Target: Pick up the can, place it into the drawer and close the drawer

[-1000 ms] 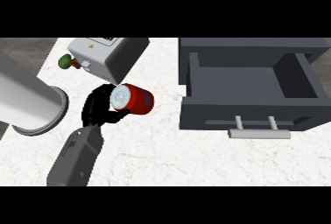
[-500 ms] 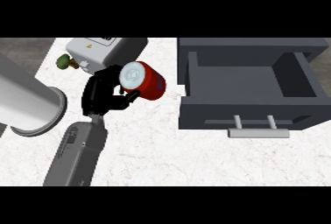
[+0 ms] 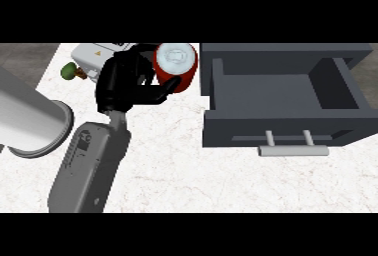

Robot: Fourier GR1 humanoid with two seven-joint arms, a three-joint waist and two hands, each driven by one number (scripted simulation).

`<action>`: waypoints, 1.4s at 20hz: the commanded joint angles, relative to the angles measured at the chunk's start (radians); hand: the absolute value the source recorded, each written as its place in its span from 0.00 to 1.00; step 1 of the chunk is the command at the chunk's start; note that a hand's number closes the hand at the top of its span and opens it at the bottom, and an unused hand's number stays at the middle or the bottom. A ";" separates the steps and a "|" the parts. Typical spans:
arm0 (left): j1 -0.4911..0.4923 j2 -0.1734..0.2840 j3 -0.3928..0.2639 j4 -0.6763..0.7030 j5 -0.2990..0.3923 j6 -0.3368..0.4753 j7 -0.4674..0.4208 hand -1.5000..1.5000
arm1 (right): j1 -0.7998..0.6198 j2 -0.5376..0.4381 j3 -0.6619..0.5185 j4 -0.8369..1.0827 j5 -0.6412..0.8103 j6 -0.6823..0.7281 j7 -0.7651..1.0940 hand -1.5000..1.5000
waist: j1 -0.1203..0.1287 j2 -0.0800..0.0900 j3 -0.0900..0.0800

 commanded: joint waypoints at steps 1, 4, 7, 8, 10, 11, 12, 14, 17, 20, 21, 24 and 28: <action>-0.055 -0.007 -0.068 -0.047 -0.016 0.111 0.057 1.00 | -0.047 -0.011 0.005 -0.004 0.005 -0.021 0.035 0.00 | 0.000 0.001 0.000; -0.195 -0.007 -0.062 0.052 -0.005 0.154 0.082 1.00 | -0.031 -0.063 -0.067 0.106 -0.039 0.057 -0.035 0.00 | -0.011 0.002 0.000; -0.246 -0.007 -0.095 0.092 0.015 0.193 0.082 1.00 | 0.028 0.007 0.043 0.018 0.042 -0.002 -0.078 0.00 | -0.013 0.002 0.000; -0.243 -0.007 -0.103 0.077 0.017 0.216 0.096 1.00 | -0.006 0.007 0.026 -0.012 0.022 -0.010 -0.010 0.00 | -0.007 0.002 0.000; -0.326 -0.007 -0.089 0.169 0.030 0.202 0.079 1.00 | -0.051 -0.031 0.000 0.045 -0.015 -0.016 0.004 0.00 | -0.010 0.004 0.000; -0.354 -0.007 -0.070 0.243 0.036 0.193 0.023 1.00 | -0.029 0.003 0.009 0.049 0.041 0.038 -0.047 0.00 | -0.015 0.006 0.000; -0.360 -0.007 -0.111 0.216 0.047 0.236 0.060 1.00 | -0.001 0.007 0.030 0.023 0.026 0.014 -0.033 0.00 | -0.014 0.004 0.000; -0.401 -0.007 -0.100 0.227 0.037 0.242 0.091 1.00 | -0.019 -0.011 -0.031 0.076 -0.002 0.047 -0.055 0.00 | -0.012 0.003 0.000; -0.478 -0.007 -0.155 0.334 0.121 0.315 0.000 1.00 | -0.033 0.007 0.074 -0.039 0.047 -0.044 0.030 0.00 | -0.023 0.007 0.000; -0.544 -0.007 -0.099 0.419 0.110 0.246 0.005 1.00 | -0.106 -0.021 0.034 0.068 0.068 -0.029 -0.018 0.00 | -0.012 0.007 0.000; -0.577 -0.007 -0.209 0.354 0.155 0.391 0.075 1.00 | -0.040 -0.026 0.010 0.017 0.005 -0.009 0.014 0.00 | -0.023 0.003 0.000; -0.615 -0.007 -0.165 0.470 0.183 0.321 0.010 1.00 | -0.069 -0.019 0.023 0.033 0.028 -0.017 -0.017 0.00 | -0.021 0.006 0.000; -0.688 -0.007 -0.194 0.604 0.249 0.336 -0.075 1.00 | -0.086 -0.032 0.012 0.086 0.035 -0.007 -0.038 0.00 | -0.042 0.012 0.001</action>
